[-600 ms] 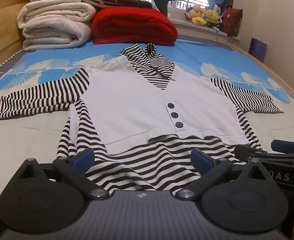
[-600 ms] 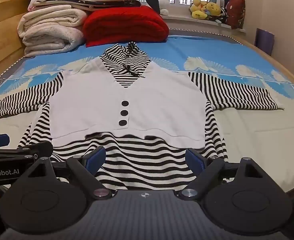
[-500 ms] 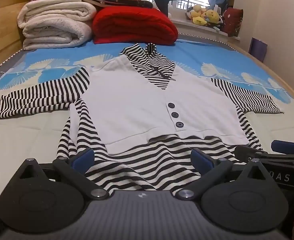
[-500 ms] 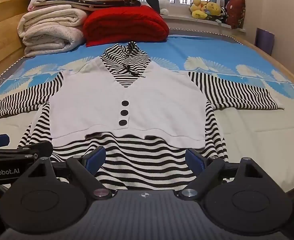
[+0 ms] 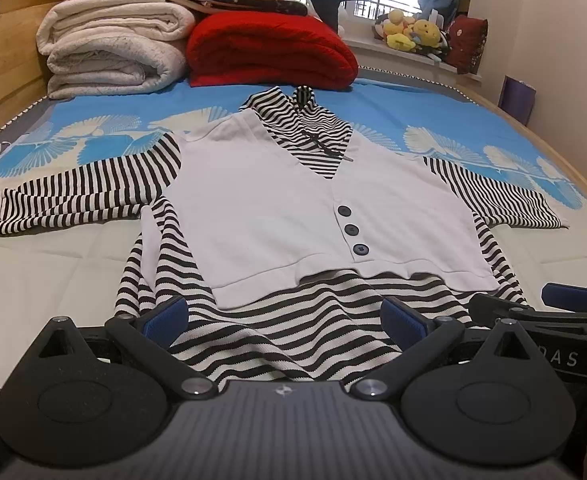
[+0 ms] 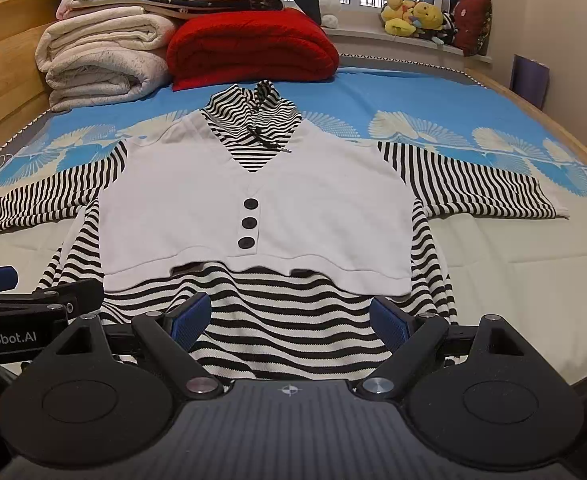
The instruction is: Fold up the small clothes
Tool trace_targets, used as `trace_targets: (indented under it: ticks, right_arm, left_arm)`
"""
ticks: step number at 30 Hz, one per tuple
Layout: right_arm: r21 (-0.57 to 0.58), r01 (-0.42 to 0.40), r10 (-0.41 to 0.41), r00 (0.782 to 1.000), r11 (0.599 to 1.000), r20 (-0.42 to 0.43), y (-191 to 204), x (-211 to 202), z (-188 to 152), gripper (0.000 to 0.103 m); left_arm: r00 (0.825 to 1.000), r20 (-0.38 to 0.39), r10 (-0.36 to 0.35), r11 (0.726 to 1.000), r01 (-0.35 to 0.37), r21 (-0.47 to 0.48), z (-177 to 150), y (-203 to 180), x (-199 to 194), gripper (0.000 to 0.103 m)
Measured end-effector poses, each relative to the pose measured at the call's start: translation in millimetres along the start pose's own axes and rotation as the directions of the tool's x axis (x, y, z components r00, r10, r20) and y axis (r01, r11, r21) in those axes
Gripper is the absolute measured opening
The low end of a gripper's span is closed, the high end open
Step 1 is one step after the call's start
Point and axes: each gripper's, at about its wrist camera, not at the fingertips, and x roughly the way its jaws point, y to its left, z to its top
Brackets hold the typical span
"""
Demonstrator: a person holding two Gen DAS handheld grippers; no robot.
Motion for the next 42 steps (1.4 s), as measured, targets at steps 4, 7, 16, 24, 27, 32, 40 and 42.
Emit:
trace_targets:
  ticks: [4, 7, 16, 24, 27, 32, 40, 42]
  right_arm:
    - [0.000, 0.000, 0.000, 1.000, 1.000, 0.000, 0, 0, 0, 0.087]
    - [0.000, 0.000, 0.000, 1.000, 1.000, -0.001, 0, 0, 0, 0.087]
    - [-0.001, 0.001, -0.001, 1.000, 1.000, -0.003, 1, 0, 0, 0.087]
    - [0.062, 0.082, -0.079, 0.996, 0.995, -0.052, -21, 24, -2, 0.086]
    - [0.112, 0.121, -0.110, 0.989, 0.986, -0.096, -37, 37, -4, 0.076]
    - [0.196, 0.161, -0.122, 0.973, 0.967, -0.197, -59, 56, -11, 0.057]
    - [0.195, 0.322, -0.231, 0.895, 0.926, -0.381, -82, 79, -31, 0.025]
    - [0.210, 0.323, -0.228, 0.898, 0.923, -0.377, -82, 76, -31, 0.024]
  left_arm:
    - [1.000, -0.001, 0.000, 1.000, 0.000, 0.000, 0, 0, 0, 0.102]
    - [1.000, -0.002, 0.000, 1.000, 0.000, -0.001, 0, 0, 0, 0.102]
    - [1.000, -0.021, -0.003, 1.000, 0.003, -0.010, 1, 1, 1, 0.102]
    - [0.980, -0.176, 0.087, 0.992, -0.102, -0.078, 0, 34, 57, 0.076]
    - [0.955, -0.277, 0.107, 0.986, -0.137, -0.092, -7, 54, 80, 0.048]
    - [0.881, -0.409, 0.236, 0.952, -0.294, -0.083, -25, 88, 85, 0.020]
    - [0.916, -0.356, 0.186, 0.948, -0.263, -0.182, -16, 81, 66, 0.021]
    - [0.948, -0.301, 0.100, 0.972, -0.158, -0.176, -7, 68, 67, 0.029]
